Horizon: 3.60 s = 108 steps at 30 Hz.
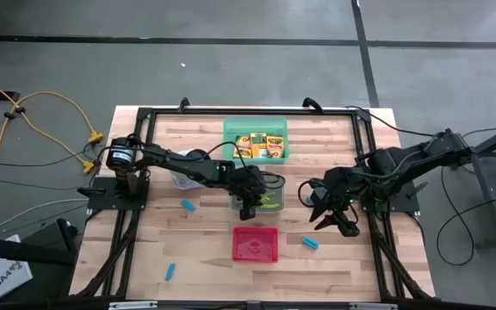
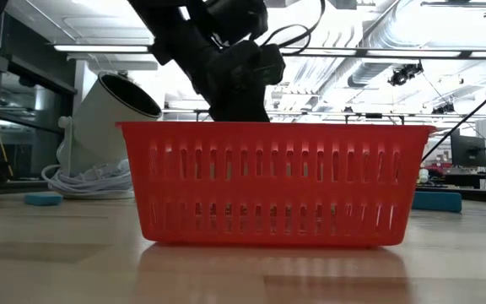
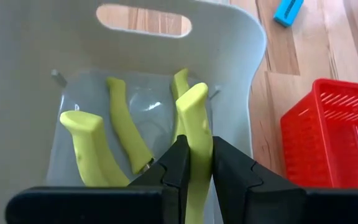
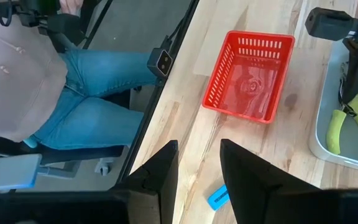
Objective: Pick & Place School Supplies
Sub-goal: Put the green hole puncher into the gray bin, then put the blue eraser into the red bin
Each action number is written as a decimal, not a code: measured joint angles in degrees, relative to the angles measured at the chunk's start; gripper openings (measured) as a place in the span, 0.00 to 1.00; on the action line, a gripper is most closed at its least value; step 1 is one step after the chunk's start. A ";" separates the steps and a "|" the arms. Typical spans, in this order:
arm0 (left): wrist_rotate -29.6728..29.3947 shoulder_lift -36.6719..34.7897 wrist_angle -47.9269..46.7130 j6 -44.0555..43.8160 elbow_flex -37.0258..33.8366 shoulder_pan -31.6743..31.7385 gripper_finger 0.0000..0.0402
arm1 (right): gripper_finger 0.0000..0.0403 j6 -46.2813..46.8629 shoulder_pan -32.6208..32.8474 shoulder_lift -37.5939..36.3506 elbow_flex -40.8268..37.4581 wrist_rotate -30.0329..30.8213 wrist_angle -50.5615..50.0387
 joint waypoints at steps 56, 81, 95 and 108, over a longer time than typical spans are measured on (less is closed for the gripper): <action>-18.52 -16.68 -6.57 3.20 0.04 -10.64 0.28 | 0.28 17.45 6.24 1.95 -9.99 31.46 -7.88; -26.16 -19.67 -18.35 -8.20 0.02 -20.15 0.28 | 0.28 27.08 -2.45 1.90 -30.66 32.98 5.94; -26.10 -19.67 -18.39 -8.22 0.02 -20.31 0.28 | 0.28 28.55 -2.45 1.90 -35.80 32.65 12.20; -25.94 -19.63 -18.37 -8.63 0.02 -20.31 0.28 | 0.28 30.15 -2.45 1.90 -37.64 32.26 14.73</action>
